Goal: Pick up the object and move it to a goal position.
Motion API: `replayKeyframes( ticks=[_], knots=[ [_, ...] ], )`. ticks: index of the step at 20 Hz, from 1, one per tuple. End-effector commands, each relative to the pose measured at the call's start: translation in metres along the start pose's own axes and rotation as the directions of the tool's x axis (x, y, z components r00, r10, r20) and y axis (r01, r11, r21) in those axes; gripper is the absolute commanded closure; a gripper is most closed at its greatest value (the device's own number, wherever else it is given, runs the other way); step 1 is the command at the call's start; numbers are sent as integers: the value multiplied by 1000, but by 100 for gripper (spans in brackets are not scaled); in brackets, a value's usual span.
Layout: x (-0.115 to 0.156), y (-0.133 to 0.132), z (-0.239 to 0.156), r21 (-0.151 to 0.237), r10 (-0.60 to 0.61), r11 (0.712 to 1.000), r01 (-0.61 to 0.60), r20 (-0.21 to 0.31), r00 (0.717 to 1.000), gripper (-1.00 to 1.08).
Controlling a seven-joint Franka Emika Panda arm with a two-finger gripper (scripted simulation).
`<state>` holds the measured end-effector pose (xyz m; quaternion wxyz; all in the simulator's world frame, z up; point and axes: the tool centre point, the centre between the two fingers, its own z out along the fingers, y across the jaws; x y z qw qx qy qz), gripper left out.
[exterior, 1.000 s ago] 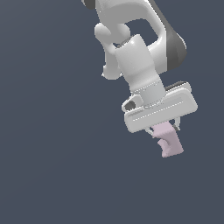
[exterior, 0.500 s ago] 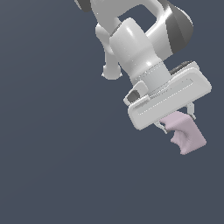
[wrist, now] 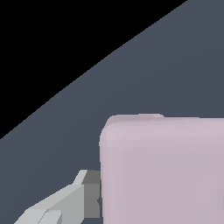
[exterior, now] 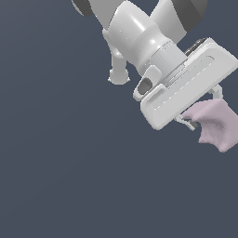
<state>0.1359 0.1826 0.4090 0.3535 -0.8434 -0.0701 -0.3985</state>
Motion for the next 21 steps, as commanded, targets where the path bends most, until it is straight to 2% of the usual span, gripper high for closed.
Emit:
replayKeyframes(
  ticks=[1, 11, 16, 21],
  knots=[
    [11, -11, -8, 38, -25, 999, 26, -24, 999, 108],
    [38, -42, -34, 153, -93, 982, 107, -98, 991, 108],
    [44, -50, -41, 185, -110, 974, 131, -117, 987, 108],
    [45, -53, -43, 196, -115, 971, 138, -122, 986, 108]
  ],
)
